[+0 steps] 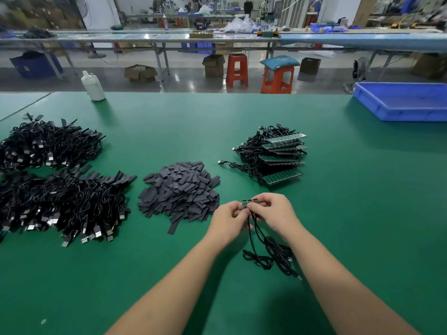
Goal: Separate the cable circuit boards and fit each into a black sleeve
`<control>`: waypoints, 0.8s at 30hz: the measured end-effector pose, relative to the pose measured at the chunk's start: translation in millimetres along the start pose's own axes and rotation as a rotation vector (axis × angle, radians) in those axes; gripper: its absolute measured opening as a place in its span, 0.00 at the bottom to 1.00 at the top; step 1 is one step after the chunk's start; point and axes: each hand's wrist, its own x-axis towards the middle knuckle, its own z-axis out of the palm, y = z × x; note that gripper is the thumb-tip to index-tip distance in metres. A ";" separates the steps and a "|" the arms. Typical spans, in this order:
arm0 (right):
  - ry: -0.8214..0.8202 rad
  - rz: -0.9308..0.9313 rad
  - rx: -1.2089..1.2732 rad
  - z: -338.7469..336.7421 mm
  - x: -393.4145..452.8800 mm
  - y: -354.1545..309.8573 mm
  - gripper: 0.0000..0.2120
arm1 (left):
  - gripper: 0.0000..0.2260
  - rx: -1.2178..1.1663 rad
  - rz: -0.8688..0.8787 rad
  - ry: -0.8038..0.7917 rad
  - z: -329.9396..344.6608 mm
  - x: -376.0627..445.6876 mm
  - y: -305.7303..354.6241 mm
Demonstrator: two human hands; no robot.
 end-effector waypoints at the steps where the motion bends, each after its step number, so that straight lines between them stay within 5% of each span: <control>1: -0.009 -0.002 -0.023 -0.1 -0.2 0.4 0.05 | 0.06 -0.008 -0.004 0.003 0.3 -0.4 0.4; 24: 0.189 -0.076 -0.231 18.6 -13.1 -3.3 0.05 | 0.12 0.110 0.026 0.249 13.1 -5.3 -5.0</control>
